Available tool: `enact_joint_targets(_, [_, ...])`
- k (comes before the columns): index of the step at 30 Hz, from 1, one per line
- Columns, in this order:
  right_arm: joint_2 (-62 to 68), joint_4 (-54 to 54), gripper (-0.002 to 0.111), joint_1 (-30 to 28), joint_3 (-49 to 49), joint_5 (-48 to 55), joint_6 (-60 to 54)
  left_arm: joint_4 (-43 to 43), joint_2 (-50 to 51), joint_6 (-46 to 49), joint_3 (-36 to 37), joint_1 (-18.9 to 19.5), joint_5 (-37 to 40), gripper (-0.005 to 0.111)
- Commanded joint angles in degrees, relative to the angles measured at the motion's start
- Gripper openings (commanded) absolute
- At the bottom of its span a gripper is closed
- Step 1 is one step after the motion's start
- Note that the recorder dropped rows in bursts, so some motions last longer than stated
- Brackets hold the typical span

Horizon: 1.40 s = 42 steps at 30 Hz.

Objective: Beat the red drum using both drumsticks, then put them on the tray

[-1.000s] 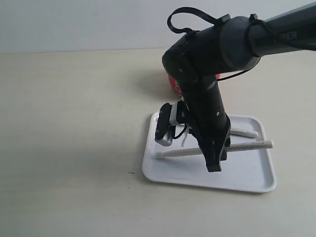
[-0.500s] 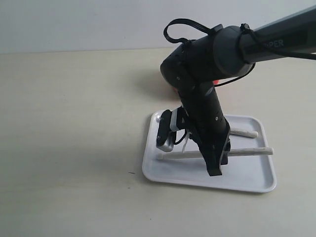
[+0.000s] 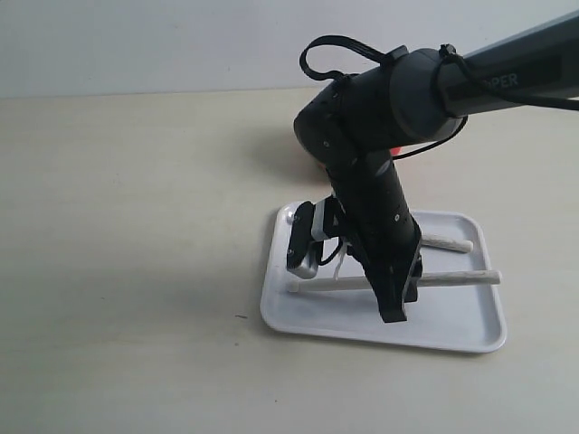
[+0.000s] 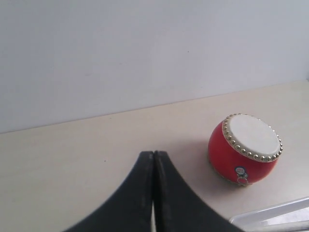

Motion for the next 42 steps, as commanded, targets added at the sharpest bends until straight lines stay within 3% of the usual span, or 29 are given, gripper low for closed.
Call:
enact_joint_targets(1, [0.1,-0.3,0.005,0.1,0.1,0.0,0.8,-0.8,-0.4,0.1,0.2,-0.4,0.6,0.000])
enact_joint_targets(9, [0.1,-0.3,0.024,0.1,0.1,0.0,1.3,-0.8,-0.4,0.1,0.2,-0.4,0.6,0.000])
enact_joint_targets(19, [-0.2,-2.4,0.038,0.1,0.0,0.0,2.8,-0.8,-0.4,0.4,0.2,-0.4,0.6,0.000])
enact_joint_targets(25, [-7.6,-4.7,0.033,0.1,0.0,0.0,4.0,-0.8,-0.4,2.8,0.2,-0.4,0.6,0.000])
enact_joint_targets(29, [-16.9,-3.9,0.009,0.1,0.0,0.0,5.3,-1.1,-0.4,3.9,0.2,-0.4,0.8,0.000])
enact_joint_targets(31, [-22.1,1.2,0.000,-0.4,0.1,-7.4,5.9,-1.4,-0.4,3.9,0.2,-0.4,1.5,0.000])
enact_joint_targets(36, [-31.5,15.7,0.000,-4.0,5.2,-23.0,0.6,-1.2,-0.4,4.1,0.2,-0.4,1.5,0.000])
enact_joint_targets(42, [-41.6,19.6,0.000,-8.2,17.0,-40.5,-0.8,-1.2,-0.4,4.1,0.2,-0.4,2.1,0.000])
